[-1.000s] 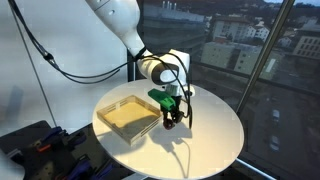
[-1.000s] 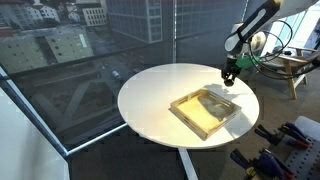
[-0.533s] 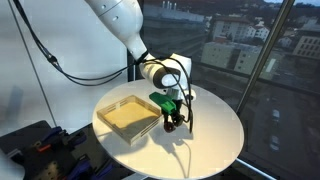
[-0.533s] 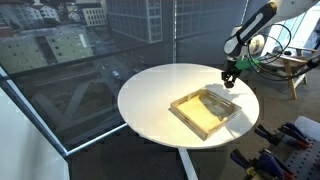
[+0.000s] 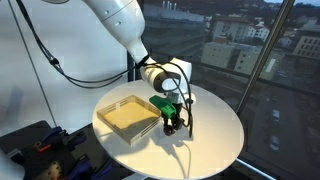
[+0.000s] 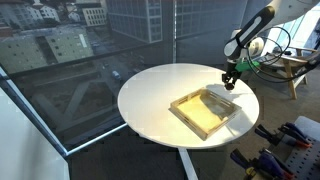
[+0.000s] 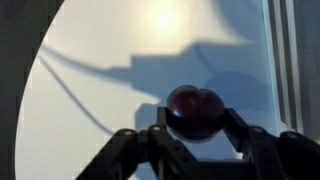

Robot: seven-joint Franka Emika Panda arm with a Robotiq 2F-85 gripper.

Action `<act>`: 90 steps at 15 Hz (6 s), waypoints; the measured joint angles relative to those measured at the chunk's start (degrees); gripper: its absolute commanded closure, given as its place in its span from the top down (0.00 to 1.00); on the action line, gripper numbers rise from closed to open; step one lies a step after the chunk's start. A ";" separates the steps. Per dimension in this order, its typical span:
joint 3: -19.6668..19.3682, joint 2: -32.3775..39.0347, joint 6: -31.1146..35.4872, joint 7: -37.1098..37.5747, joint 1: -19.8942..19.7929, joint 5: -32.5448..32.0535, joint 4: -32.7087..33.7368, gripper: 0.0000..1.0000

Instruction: Remove the plum plush toy from the tray and put it on the table

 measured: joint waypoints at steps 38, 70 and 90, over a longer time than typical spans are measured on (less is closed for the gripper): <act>0.00 4.36 2.23 -0.13 -1.73 0.00 2.91 1.00; 0.56 -6.21 -5.98 -1.90 0.31 0.00 0.85 1.00; 0.56 -21.14 -9.01 -5.11 4.19 0.00 -9.66 1.00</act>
